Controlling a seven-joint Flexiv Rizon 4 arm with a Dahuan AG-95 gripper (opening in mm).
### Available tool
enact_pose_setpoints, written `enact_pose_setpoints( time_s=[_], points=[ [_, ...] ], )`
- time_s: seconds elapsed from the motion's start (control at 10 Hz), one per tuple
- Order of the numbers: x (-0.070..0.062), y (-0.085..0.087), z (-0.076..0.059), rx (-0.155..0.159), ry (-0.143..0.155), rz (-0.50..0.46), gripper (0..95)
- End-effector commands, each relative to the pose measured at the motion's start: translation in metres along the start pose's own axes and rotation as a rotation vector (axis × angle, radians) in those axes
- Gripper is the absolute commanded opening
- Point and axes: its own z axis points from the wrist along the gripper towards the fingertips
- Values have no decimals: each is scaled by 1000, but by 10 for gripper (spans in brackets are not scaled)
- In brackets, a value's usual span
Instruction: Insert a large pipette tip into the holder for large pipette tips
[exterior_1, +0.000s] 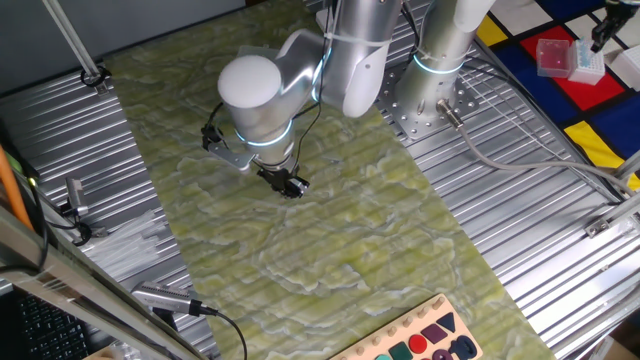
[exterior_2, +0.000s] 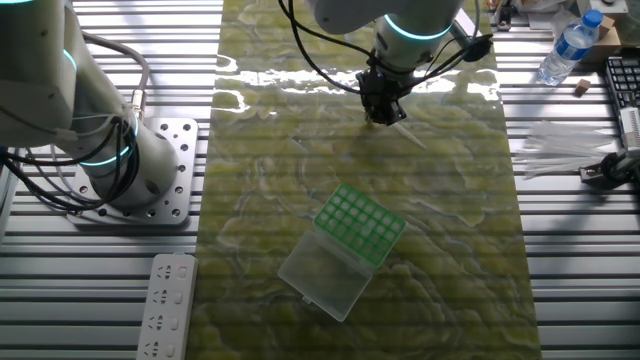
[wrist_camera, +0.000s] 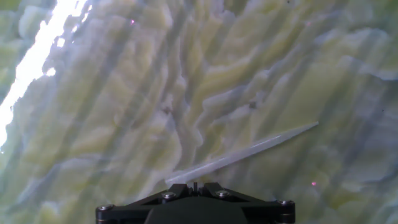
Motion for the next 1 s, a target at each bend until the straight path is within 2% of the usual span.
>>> enact_pose_setpoints(
  time_s=[0.1, 0.2, 0.3, 0.4, 0.6, 0.7, 0.8, 0.9, 1.0],
  points=[
    [-2, -1, -1, 1, 0, 16, 0],
    [-6, -2, -3, 1, -2, 56, 0],
    [-8, -1, -5, -15, -11, 135, 0],
    [-14, 0, -8, -22, -18, 273, 0],
    [-22, 4, -12, -22, -19, 383, 0],
    [-24, 5, -13, -22, -20, 406, 0],
    [-25, 8, -12, -25, -32, 467, 0],
    [-25, 8, -12, -24, -35, 477, 190],
    [-25, 8, -12, -24, -36, 484, 190]
  ],
)
